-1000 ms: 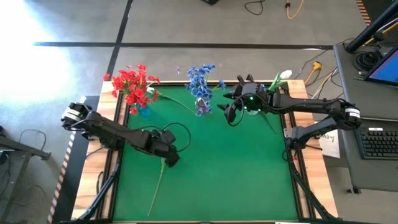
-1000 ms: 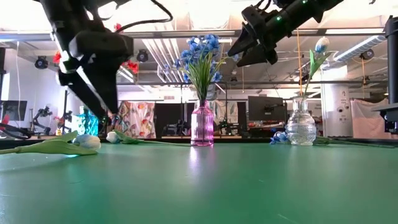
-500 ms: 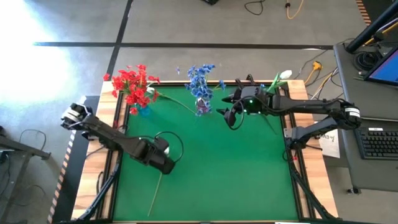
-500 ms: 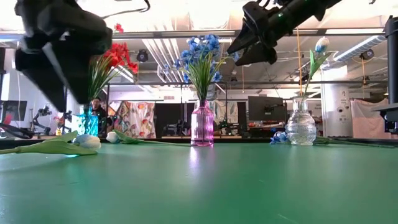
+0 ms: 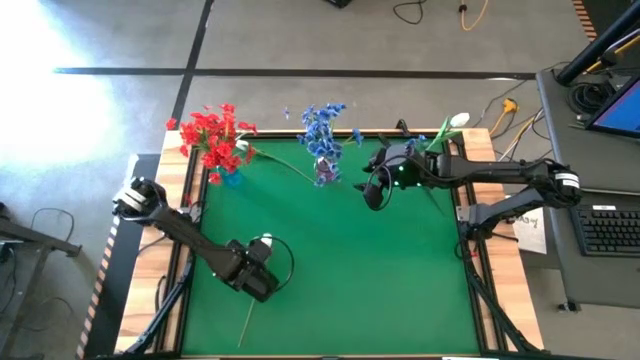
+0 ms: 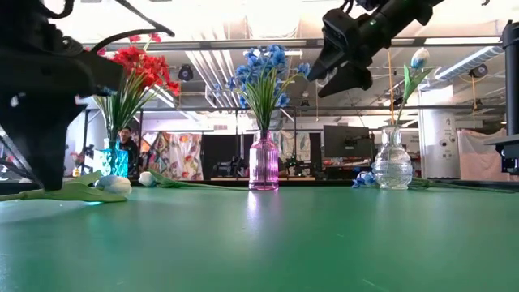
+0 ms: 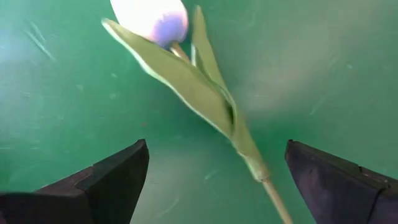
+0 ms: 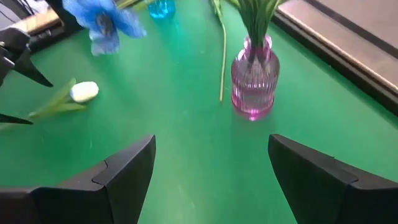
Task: Sort flowers into vase by color
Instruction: Put the bottom white flower into the transparent vase
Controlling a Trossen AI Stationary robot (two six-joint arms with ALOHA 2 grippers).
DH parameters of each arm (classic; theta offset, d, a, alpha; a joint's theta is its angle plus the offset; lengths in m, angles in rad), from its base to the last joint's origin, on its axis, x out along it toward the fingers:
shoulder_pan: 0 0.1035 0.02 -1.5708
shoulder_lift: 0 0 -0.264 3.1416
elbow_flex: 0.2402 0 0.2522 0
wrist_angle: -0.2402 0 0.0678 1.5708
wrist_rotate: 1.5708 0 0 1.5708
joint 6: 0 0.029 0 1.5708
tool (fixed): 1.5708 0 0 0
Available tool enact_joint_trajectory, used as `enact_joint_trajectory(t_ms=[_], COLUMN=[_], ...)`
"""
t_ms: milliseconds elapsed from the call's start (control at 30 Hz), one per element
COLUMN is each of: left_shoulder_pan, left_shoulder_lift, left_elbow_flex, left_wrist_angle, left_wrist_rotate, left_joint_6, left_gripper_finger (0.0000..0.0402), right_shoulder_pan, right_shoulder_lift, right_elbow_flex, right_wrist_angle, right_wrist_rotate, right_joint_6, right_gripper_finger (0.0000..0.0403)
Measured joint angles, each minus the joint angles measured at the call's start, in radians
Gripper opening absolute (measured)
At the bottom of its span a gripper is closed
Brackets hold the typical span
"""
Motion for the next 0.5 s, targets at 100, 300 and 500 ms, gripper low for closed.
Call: enact_joint_trajectory(t_ms=[100,300,500], left_shoulder_pan=[-0.017,-0.033,-0.044], left_shoulder_lift=[0.029,0.08,0.099], left_elbow_flex=[0.0,0.002,0.005], left_wrist_angle=[0.036,0.086,0.115], left_wrist_rotate=[-0.001,-0.002,-0.008], left_joint_6=[-0.033,-0.066,-0.092], left_gripper_finger=[0.0355,0.0323,0.0278], right_shoulder_pan=[0.004,0.013,0.013], right_shoulder_lift=[0.0,0.0,0.0], right_elbow_flex=[0.0,0.0,0.0], right_wrist_angle=[-0.013,-0.016,-0.016], right_wrist_rotate=[0.0,0.0,0.0], right_joint_6=[0.001,-0.001,-0.006], right_gripper_finger=[0.0304,0.0304,0.0304])
